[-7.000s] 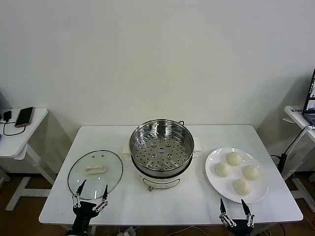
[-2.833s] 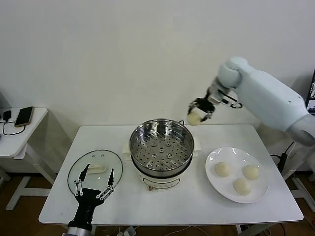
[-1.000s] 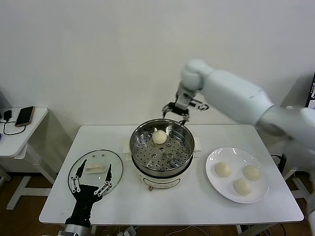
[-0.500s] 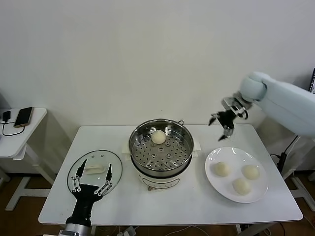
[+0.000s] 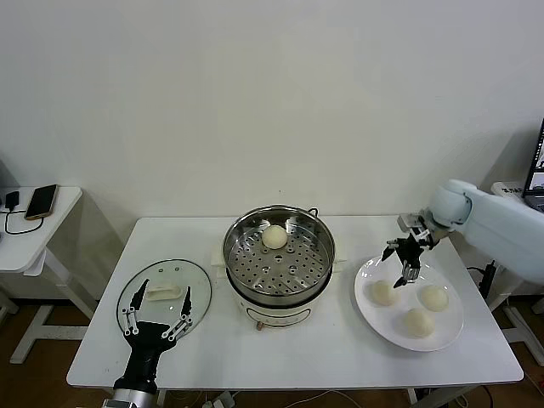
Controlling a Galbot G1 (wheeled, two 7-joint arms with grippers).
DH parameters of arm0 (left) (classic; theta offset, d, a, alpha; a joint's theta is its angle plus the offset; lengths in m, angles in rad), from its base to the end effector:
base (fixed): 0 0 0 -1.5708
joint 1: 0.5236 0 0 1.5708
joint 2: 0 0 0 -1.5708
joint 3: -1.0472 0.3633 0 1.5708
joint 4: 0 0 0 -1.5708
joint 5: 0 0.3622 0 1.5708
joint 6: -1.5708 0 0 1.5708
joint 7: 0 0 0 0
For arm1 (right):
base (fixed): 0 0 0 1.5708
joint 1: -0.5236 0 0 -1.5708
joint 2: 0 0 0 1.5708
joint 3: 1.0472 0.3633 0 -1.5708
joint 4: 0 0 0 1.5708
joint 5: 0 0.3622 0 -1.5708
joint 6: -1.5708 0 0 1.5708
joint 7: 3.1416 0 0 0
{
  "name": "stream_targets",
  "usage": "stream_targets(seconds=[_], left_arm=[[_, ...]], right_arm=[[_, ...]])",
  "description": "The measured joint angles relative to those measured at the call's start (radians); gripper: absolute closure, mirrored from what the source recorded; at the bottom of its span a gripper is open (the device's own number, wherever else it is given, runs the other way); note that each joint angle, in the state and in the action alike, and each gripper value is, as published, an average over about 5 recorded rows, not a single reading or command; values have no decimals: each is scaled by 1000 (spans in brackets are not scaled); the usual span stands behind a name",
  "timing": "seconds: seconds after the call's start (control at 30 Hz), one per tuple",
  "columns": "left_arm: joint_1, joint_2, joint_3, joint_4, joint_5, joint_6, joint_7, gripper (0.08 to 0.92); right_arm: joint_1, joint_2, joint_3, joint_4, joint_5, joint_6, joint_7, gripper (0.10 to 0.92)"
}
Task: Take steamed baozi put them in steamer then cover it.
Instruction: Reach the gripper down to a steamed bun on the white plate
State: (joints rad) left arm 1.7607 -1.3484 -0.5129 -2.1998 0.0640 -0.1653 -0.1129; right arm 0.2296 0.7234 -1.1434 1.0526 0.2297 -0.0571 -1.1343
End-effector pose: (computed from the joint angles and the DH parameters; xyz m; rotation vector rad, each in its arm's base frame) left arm 0.1251 0.0301 -0.3030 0.0848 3.0277 0.3240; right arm 0.5597 -0.1995 -0.2011 1.3963 -1.3555 1.1812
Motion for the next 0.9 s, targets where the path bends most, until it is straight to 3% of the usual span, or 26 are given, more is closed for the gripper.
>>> stream_targets(seconds=[0.57, 0.9], left_arm=[[-6, 3, -5, 25, 1, -14, -5, 177], [-10, 3, -4, 27, 0, -14, -5, 177]], right_arm=[[-81, 32, 23, -39, -26, -10, 55, 216], [-85, 28, 26, -35, -34, -5, 73, 372]])
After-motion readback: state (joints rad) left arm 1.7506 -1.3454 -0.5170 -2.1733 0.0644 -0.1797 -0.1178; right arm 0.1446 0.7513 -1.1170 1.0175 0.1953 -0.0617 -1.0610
